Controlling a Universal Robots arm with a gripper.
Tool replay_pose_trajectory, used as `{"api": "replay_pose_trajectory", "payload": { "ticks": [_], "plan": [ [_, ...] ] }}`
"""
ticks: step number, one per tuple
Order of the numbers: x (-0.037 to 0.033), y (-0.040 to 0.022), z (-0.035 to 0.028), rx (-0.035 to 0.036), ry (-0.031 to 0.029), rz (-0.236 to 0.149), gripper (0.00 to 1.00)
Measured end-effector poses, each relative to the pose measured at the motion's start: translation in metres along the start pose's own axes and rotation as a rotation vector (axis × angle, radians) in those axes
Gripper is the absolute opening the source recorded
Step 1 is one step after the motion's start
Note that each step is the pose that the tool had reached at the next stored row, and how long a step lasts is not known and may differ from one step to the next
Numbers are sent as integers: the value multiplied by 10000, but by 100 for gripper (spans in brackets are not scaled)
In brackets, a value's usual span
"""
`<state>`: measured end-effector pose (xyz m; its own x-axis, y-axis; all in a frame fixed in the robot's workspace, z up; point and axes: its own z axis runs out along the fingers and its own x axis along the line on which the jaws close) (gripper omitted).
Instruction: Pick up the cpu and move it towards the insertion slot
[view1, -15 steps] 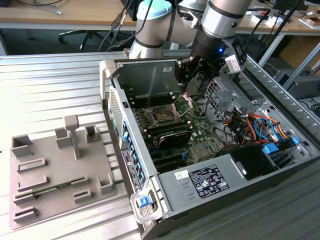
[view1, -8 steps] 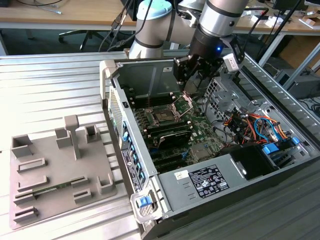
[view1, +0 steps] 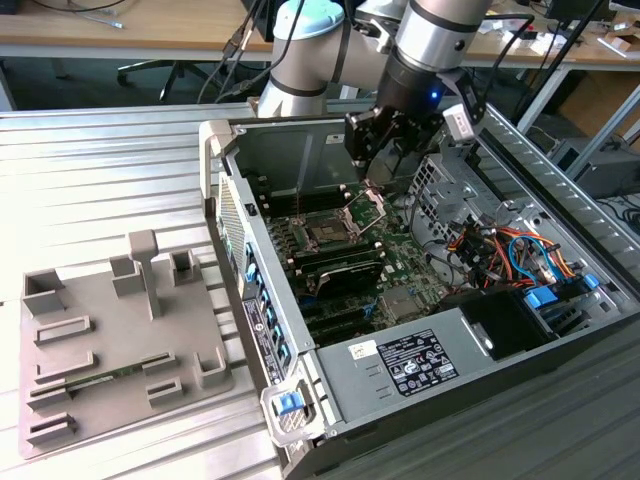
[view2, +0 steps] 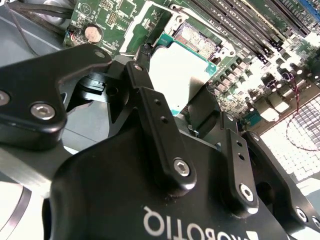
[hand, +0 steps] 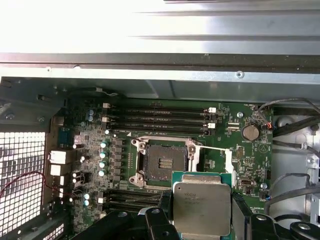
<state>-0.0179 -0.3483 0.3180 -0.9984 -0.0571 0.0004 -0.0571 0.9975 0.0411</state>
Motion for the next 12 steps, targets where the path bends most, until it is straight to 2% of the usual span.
{"api": "replay_pose_trajectory", "payload": {
  "ticks": [12],
  "plan": [
    [-5, 94, 19, 0, 0, -1, 55]
  ]
}}
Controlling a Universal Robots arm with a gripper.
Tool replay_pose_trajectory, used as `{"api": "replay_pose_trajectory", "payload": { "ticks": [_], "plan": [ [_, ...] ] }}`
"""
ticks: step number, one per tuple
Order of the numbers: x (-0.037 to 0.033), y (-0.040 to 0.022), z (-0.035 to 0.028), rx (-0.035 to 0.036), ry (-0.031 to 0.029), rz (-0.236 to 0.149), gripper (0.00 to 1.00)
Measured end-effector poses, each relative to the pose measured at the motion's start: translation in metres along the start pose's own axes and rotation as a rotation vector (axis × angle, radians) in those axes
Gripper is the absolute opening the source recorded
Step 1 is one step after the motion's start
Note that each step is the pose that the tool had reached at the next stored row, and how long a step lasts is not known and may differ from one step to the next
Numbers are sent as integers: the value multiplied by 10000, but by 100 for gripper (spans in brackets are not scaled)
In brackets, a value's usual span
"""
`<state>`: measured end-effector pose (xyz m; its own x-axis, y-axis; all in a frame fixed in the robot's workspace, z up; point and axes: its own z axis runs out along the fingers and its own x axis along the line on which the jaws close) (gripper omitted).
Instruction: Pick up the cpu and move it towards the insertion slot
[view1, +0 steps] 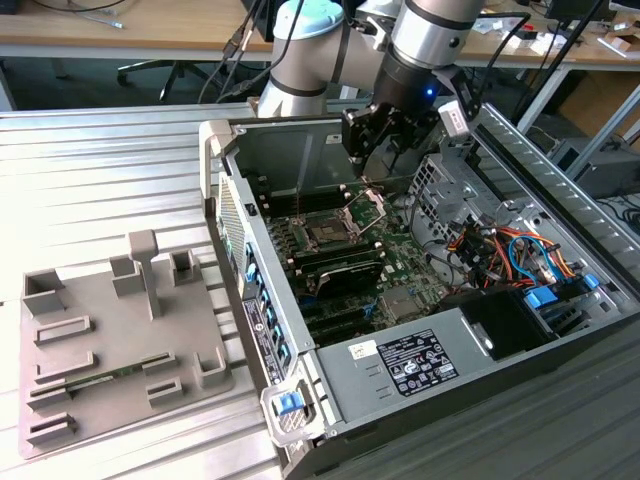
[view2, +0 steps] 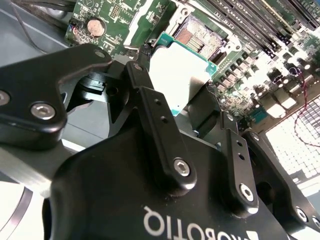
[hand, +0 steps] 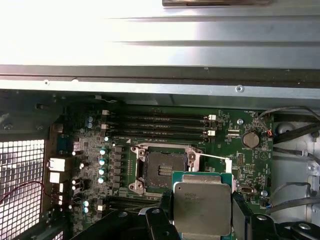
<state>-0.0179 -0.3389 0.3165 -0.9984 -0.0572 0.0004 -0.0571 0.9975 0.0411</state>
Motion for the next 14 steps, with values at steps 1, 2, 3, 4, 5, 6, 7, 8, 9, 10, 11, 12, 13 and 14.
{"api": "replay_pose_trajectory", "payload": {
  "ticks": [1, 2, 3, 4, 5, 6, 7, 8, 9, 10, 11, 12, 13, 14],
  "plan": [
    [-1, 11, 2, 1, 0, 0, 55],
    [-1, 16, 3, 0, 0, 0, 55],
    [-1, 21, 4, 0, 0, 0, 55],
    [-2, 30, 7, 0, 0, 0, 55],
    [-2, 35, 8, 0, 0, 0, 55],
    [-3, 42, 10, -1, -1, 0, 55],
    [-3, 48, 11, -1, 0, 0, 55],
    [-3, 53, 12, 0, 0, -1, 55],
    [-4, 59, 13, 0, 0, 0, 55],
    [-4, 65, 15, 0, 0, 0, 55],
    [-5, 81, 18, 0, 0, 0, 55],
    [-5, 87, 20, 0, 0, 0, 55],
    [-6, 92, 22, -1, 0, 0, 55],
    [-6, 102, 24, 0, 0, 0, 55]
  ]
}}
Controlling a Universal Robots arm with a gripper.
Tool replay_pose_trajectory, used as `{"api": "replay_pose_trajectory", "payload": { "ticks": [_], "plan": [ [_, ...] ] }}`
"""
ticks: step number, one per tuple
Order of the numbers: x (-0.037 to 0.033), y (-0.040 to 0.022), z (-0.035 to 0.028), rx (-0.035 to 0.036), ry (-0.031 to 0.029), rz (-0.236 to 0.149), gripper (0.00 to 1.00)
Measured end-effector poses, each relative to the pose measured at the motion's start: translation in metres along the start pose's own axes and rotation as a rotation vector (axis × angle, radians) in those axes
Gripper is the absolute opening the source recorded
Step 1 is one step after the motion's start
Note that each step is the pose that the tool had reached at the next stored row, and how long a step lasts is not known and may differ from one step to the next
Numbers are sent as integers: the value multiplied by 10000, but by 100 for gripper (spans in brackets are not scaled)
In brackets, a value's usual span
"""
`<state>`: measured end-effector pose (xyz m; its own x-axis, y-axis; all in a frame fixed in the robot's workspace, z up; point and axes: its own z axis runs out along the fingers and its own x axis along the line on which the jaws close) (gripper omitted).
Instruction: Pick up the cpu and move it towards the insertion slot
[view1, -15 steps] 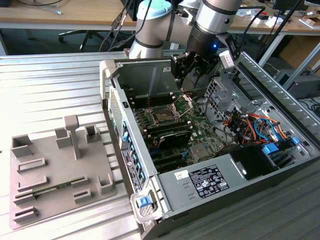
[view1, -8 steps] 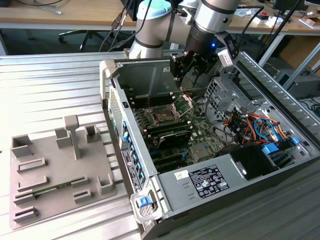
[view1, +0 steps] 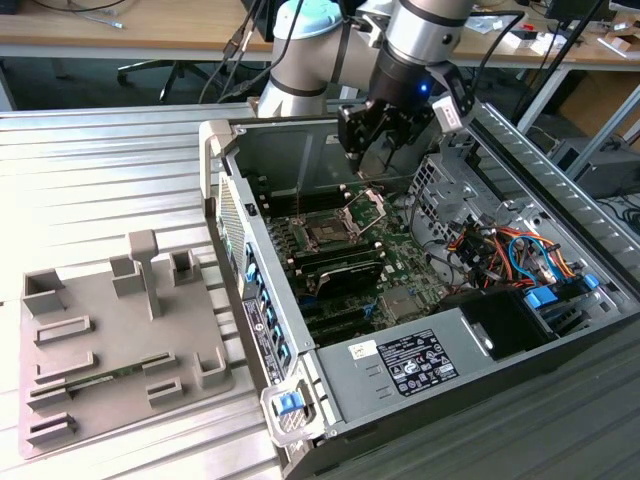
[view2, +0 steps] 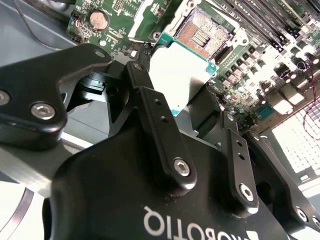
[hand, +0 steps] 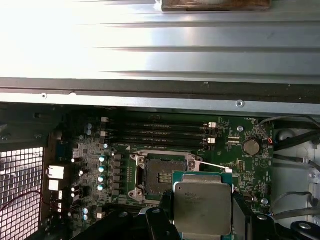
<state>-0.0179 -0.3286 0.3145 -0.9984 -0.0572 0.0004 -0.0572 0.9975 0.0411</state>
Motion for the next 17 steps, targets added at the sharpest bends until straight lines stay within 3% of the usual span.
{"api": "replay_pose_trajectory", "payload": {
  "ticks": [17],
  "plan": [
    [-101, -4, 67, 1, 0, 0, 55]
  ]
}}
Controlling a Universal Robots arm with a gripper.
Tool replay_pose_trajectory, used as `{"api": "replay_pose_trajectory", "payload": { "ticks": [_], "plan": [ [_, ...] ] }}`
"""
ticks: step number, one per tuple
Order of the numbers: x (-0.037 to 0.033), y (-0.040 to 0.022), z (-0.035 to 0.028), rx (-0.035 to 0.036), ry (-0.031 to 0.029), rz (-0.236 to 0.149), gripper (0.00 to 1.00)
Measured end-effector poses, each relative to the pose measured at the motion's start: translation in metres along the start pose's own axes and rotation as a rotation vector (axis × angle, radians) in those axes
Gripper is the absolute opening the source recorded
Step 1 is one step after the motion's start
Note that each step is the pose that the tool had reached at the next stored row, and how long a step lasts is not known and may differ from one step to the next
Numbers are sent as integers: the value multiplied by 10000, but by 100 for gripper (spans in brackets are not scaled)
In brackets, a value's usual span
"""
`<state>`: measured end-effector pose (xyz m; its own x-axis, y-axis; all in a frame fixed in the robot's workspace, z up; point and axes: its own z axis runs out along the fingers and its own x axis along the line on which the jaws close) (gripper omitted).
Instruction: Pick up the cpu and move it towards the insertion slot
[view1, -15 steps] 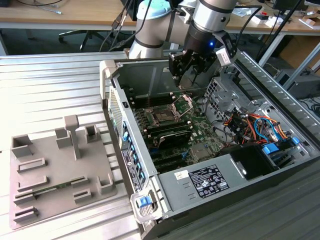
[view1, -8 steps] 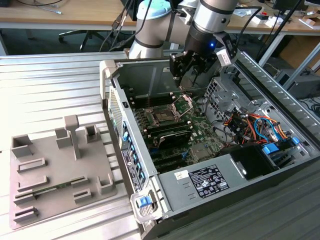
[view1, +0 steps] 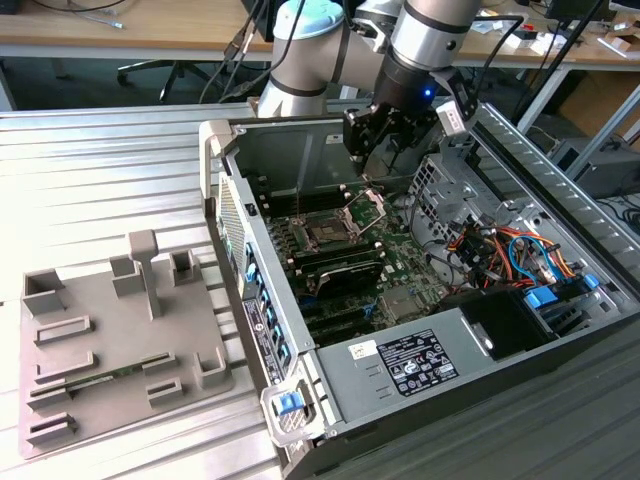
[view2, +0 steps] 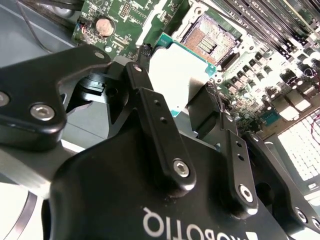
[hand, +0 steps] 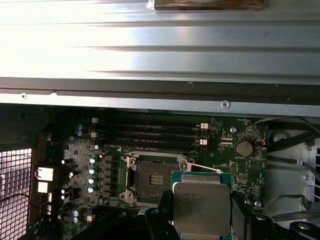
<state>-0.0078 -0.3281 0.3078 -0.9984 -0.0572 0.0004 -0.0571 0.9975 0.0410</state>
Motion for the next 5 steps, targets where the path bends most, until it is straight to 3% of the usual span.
{"api": "replay_pose_trajectory", "payload": {
  "ticks": [5],
  "plan": [
    [-1, 0, 5, -1, 0, 0, 55]
  ]
}}
